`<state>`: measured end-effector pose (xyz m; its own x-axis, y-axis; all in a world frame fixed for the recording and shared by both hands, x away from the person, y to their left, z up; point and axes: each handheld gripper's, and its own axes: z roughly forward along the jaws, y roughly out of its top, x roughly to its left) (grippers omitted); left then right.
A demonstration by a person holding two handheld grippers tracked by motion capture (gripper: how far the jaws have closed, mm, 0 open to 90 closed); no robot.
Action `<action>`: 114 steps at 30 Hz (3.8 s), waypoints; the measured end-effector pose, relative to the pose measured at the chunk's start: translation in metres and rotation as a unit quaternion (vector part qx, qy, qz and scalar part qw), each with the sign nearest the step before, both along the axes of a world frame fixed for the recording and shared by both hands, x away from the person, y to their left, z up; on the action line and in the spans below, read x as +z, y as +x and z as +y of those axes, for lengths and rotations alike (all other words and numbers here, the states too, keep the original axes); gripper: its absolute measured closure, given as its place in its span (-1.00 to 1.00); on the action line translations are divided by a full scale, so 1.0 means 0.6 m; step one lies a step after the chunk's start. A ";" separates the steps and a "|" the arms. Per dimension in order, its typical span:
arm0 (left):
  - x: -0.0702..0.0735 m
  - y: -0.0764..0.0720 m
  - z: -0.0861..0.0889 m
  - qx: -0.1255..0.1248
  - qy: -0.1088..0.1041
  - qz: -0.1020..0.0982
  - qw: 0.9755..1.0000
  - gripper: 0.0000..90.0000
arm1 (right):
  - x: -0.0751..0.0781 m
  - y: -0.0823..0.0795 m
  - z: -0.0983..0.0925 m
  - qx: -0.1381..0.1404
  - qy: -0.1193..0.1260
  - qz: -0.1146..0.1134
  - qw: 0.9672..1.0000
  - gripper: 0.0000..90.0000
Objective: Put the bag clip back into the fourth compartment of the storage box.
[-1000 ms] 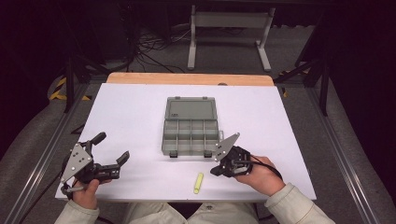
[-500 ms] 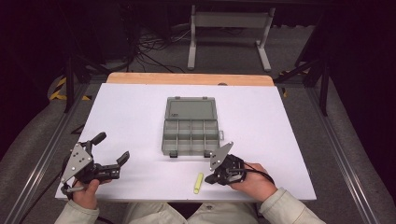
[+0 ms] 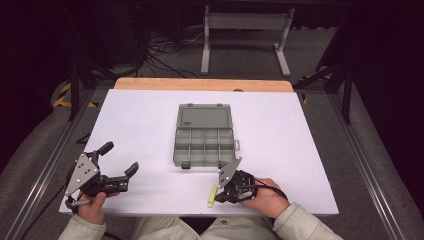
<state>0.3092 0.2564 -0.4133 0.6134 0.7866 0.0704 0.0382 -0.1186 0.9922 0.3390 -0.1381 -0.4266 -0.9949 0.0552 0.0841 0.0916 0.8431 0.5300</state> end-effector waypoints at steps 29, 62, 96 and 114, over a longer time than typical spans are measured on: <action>0.000 0.000 0.000 0.000 -0.001 0.000 1.000 -0.97 | -0.015 -0.005 0.024 0.013 -0.013 0.006 1.000 1.00; 0.000 0.000 0.001 -0.001 -0.002 -0.002 1.000 -0.97 | -0.025 0.020 0.067 -0.034 0.013 -0.017 0.999 1.00; 0.001 -0.001 0.002 -0.003 -0.002 -0.002 1.000 -0.97 | 0.006 0.027 0.076 -0.057 0.064 -0.030 0.996 0.04; 0.002 -0.001 0.002 -0.002 -0.002 -0.003 1.000 -0.97 | 0.012 0.038 0.040 -0.099 0.037 -0.041 0.994 -0.57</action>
